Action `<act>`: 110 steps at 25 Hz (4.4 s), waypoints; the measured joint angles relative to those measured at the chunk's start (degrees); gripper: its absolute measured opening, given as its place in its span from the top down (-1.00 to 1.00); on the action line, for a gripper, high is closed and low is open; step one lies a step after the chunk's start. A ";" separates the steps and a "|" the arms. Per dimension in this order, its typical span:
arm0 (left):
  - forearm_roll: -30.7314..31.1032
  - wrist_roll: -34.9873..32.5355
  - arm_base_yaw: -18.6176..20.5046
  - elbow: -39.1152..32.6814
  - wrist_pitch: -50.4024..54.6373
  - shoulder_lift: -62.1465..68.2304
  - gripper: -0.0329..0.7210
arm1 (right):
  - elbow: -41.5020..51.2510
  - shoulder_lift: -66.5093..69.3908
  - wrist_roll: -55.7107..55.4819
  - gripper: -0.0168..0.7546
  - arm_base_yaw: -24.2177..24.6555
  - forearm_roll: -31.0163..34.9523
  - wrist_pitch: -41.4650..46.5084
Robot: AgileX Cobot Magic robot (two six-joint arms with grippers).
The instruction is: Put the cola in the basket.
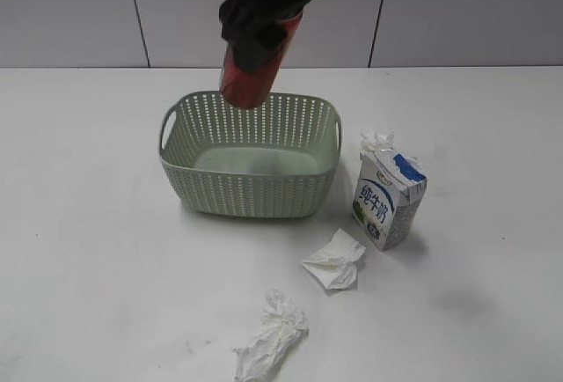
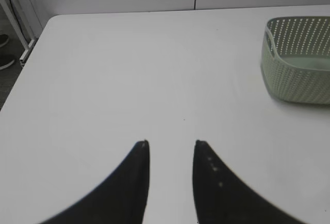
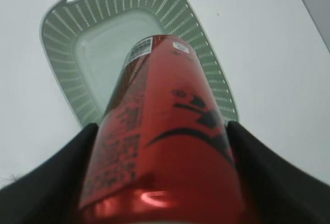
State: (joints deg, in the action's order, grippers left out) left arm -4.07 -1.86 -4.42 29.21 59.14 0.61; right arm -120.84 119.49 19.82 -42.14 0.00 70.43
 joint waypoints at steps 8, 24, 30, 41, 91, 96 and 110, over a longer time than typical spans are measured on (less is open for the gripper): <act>0.00 0.00 0.00 0.00 0.00 0.00 0.29 | -0.88 9.97 14.69 -0.39 0.00 0.00 -0.05; 0.00 0.00 0.00 0.00 0.00 0.00 0.29 | -0.94 14.24 22.80 -0.39 1.15 6.50 -0.15; 0.00 0.00 0.00 0.00 0.00 0.00 0.29 | -1.19 14.19 22.80 -0.70 1.15 7.68 -0.31; 0.00 0.00 0.00 0.00 0.00 0.00 0.29 | -1.24 11.62 22.80 -0.74 1.15 9.60 -1.57; -0.05 0.00 0.00 0.00 0.00 0.00 0.29 | 70.53 -66.29 -15.18 -0.48 34.82 7.73 -5.29; -0.05 0.00 0.00 0.00 0.00 0.00 0.29 | 80.00 -77.19 -15.62 -0.48 34.82 7.73 -7.38; -0.05 0.00 0.00 0.00 0.00 0.00 0.29 | 91.95 -104.86 -16.01 -0.48 34.82 7.68 -9.83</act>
State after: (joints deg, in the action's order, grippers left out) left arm -4.12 -1.86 -4.42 29.21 59.14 0.61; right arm -28.89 14.63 3.81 -7.33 7.68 60.60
